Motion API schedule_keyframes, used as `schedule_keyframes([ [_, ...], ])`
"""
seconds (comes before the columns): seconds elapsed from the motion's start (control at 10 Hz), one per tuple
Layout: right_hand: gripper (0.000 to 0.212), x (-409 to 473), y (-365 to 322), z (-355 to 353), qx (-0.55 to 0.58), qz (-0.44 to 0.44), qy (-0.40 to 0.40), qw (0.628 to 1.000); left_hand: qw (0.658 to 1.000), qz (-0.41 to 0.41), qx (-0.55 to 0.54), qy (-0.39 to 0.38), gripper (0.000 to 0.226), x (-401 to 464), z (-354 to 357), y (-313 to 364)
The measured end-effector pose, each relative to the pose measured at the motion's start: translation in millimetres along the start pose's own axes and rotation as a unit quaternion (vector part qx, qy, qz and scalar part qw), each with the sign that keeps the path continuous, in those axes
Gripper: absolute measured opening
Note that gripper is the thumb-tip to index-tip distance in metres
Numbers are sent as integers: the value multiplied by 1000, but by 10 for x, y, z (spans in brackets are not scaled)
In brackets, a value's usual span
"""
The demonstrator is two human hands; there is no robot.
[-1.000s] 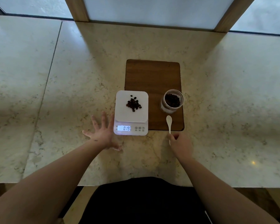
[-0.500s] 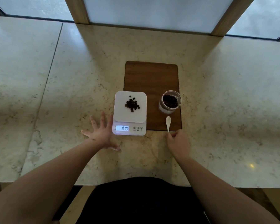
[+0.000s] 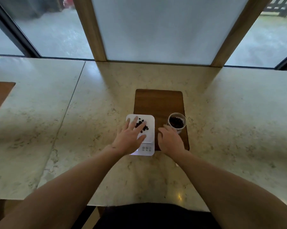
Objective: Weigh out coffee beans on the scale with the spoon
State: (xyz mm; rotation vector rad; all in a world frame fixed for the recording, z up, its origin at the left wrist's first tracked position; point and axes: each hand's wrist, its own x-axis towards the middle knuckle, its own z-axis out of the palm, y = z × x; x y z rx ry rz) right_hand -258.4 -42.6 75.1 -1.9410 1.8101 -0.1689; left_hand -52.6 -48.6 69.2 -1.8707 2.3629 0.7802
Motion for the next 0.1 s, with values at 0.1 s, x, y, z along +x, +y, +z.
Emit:
schedule_keyframes([
  [0.1,46,304,-113,-382,1,18,-56,998,996,-4,24,-84,66,243,-215,144],
])
